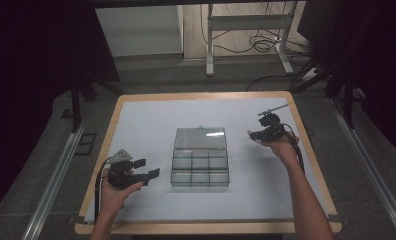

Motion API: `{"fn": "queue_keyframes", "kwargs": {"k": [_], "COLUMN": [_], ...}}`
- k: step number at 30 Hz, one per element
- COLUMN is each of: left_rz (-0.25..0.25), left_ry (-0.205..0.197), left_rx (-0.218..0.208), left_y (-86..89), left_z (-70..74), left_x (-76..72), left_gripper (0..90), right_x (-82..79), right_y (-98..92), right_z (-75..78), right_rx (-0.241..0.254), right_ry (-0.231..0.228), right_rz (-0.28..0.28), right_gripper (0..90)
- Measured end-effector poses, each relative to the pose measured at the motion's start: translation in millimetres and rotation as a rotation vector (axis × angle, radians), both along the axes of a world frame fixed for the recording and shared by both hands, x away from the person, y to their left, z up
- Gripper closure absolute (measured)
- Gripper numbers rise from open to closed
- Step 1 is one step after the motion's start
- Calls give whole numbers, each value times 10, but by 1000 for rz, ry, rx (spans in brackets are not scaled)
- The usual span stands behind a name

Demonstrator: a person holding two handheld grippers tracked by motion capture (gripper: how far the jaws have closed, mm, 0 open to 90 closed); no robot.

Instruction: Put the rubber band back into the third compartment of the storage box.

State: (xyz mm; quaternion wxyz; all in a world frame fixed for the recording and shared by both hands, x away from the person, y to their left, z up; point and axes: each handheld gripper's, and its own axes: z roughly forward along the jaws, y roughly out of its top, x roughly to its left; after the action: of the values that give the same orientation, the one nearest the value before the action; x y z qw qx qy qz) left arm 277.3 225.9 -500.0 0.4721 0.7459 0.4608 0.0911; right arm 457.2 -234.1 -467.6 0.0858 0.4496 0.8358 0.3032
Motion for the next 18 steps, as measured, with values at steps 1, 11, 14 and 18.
{"fn": "queue_keyframes", "kwargs": {"k": [1, 11, 14, 18], "left_rz": [0, -7, -10, -11], "left_ry": [0, 7, 7, 6], "left_rx": [0, -3, -2, -1], "left_y": [0, -11, -13, -11], "left_z": [0, -4, -6, -8], "left_x": [0, 0, 0, 3], "left_gripper": [241, 239, 236, 235], "right_x": [-6, -76, -95, -123], "right_y": [1, 27, 23, 27], "right_z": [11, 147, 172, 201], "right_rx": [-1, 8, 10, 11], "right_ry": [-4, -50, -59, -72], "right_rz": [3, 36, 42, 45], "right_gripper": [869, 869, 868, 868]}}
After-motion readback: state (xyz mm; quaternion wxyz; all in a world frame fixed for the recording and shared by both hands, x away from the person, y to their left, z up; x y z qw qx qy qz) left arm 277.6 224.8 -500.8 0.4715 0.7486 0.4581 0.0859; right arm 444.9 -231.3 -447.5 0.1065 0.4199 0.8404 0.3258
